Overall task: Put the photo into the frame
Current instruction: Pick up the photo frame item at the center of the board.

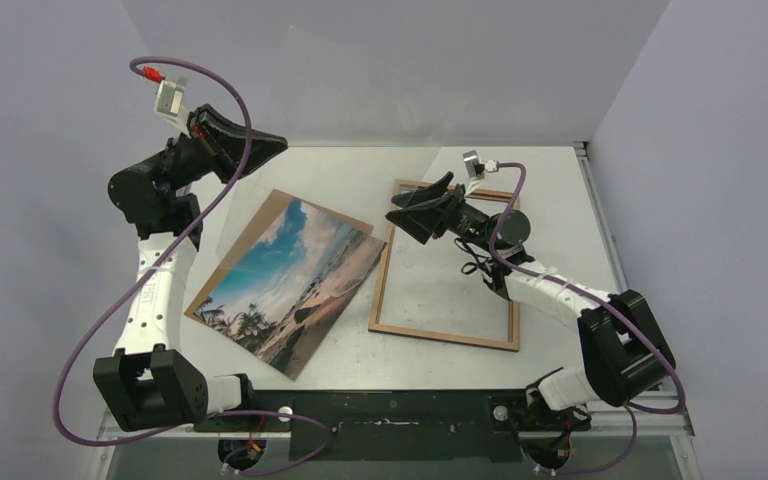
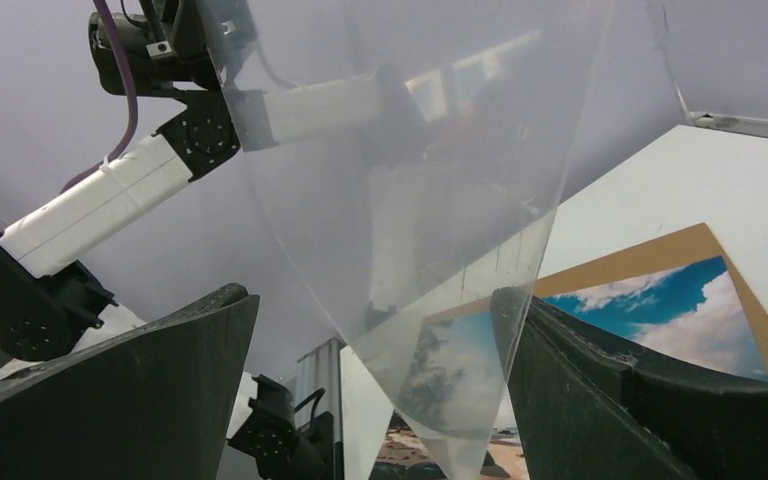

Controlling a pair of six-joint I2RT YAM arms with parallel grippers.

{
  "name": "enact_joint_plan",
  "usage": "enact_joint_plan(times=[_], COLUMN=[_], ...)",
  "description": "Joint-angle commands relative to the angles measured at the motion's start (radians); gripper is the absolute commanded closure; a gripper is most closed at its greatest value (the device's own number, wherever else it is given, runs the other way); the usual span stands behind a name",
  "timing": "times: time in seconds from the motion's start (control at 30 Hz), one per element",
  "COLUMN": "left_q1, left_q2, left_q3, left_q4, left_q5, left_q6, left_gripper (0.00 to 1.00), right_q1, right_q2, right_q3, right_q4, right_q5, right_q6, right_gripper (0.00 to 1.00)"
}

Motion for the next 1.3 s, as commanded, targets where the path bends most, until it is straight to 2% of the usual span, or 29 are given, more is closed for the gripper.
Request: enact_joint_plan(times=[0.0,0.1,0.13,0.2,0.33,0.5,0.57,0.6,0.67,0.77,0.87,0.9,0.97,1.07,1.27], left_q1=[0.008,0.009,0.011,0.014,0.016,0.020,0.022,0.020,0.014,-0.014,-0.044,-0.064,-0.125,-0.216,-0.400], left_q2=[-0.003,-0.010,-0.012,-0.016,-0.021,0.002,0.002,0.002,0.007,0.055,0.107,0.121,0.146,0.173,0.272], left_q3=[0.050,0.035,0.030,0.018,0.011,0.004,0.012,0.020,0.041,0.121,0.166,0.176,0.182,0.157,0.101], left_q4=[0.009,-0.006,-0.032,-0.124,-0.431,-0.534,-0.578,-0.621,-0.738,-1.086,-1.264,-1.328,-1.416,-1.464,-1.410], left_q5=[-0.064,-0.077,-0.084,-0.107,-0.185,-0.221,-0.237,-0.244,-0.275,-0.353,-0.382,-0.415,-0.490,-0.592,-0.672], left_q6=[-0.021,0.002,0.020,0.088,0.319,0.365,0.394,0.420,0.489,0.726,0.891,0.962,1.082,1.178,1.261], left_gripper=[1.00,1.00,1.00,1.00,1.00,1.00,1.00,0.89,0.44,0.22,0.04,0.02,0.04,0.04,0.04], right_q1=[0.012,0.013,0.014,0.014,0.013,0.015,0.015,0.015,0.006,-0.045,-0.151,-0.188,-0.258,-0.322,-0.397], right_q2=[0.031,0.044,0.045,0.044,0.031,-0.020,-0.053,-0.071,-0.108,-0.160,-0.206,-0.221,-0.247,-0.284,-0.343], right_q3=[0.063,0.079,0.087,0.116,0.139,0.152,0.156,0.161,0.181,0.236,0.286,0.302,0.357,0.430,0.603], right_q4=[0.103,0.155,0.167,0.164,0.153,0.035,-0.061,-0.118,-0.263,-0.513,-0.725,-0.808,-1.039,-1.366,-1.730], right_q5=[0.023,0.013,0.006,-0.012,-0.010,0.022,0.044,0.055,0.090,0.107,0.065,0.053,0.053,0.111,0.241], right_q6=[0.009,0.067,0.090,0.125,0.161,0.108,0.061,0.036,-0.007,-0.049,-0.057,-0.068,-0.131,-0.258,-0.417], right_gripper=[0.08,0.03,0.04,0.16,0.47,0.81,0.90,0.94,0.95,0.95,0.95,0.95,0.95,0.95,0.95])
